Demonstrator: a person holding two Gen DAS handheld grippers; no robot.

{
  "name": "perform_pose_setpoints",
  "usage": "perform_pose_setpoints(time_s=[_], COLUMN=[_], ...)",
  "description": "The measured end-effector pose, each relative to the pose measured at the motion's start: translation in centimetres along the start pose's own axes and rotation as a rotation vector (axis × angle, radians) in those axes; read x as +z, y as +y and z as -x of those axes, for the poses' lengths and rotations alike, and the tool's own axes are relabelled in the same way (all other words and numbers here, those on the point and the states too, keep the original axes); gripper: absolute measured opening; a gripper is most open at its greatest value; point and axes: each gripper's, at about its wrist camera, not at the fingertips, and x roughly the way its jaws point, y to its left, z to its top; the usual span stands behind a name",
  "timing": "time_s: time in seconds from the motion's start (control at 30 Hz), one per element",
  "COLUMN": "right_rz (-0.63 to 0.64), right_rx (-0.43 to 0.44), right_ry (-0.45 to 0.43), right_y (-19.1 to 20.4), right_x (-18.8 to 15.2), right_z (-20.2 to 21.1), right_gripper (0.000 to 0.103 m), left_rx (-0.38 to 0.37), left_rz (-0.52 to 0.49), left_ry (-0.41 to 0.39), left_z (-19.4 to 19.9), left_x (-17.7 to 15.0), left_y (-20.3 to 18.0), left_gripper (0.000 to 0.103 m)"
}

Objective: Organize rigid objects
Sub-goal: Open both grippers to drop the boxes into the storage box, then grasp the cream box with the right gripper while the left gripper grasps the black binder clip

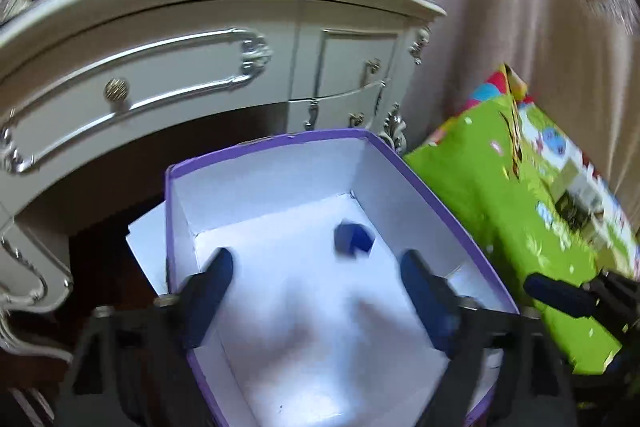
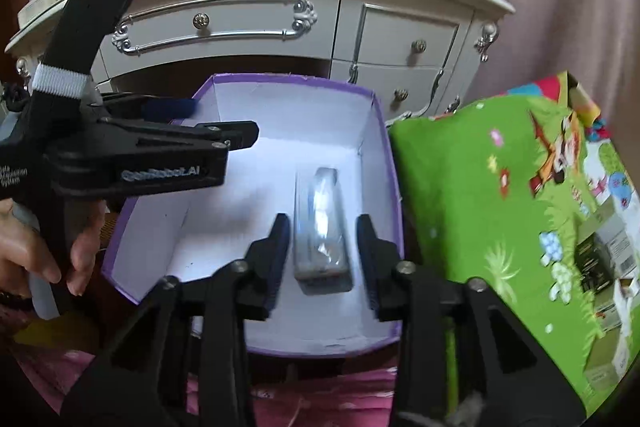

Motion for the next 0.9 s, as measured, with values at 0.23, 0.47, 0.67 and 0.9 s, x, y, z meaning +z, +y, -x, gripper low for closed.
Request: perform_pose_setpoints(time_s=[0.23, 0.47, 0.67, 0.9], right_rz=[-0.085, -0.369, -0.87, -1.212], right_rx=[-0.024, -0.235, -0.369, -0.331], right_ry=[-0.04, -0.03, 0.009, -0.105], right_y=[-2.5, -12.5, -23.6, -29.4], right_x=[-1.3, -6.9, -18.5, -25.1], right_z=[2.6, 7.0, 12.0, 15.1], right_gripper=[0.067, 0.078, 0.081, 0.081], left_rx=[-0.063, -0.157, -0.239, -0.404], left_rz=[-0.003, -0.182, -0.366, -0.541], left_ry=[0.047, 0.082, 0.12, 0.16], left_z=[-0.5, -0.3, -0.4, -2.5], left_x=[-0.8, -2.7, -4.8, -4.5], left_y=[-1.5, -8.5, -15.2, -26.1], left_gripper=[0.088, 0.088, 0.088, 0.088])
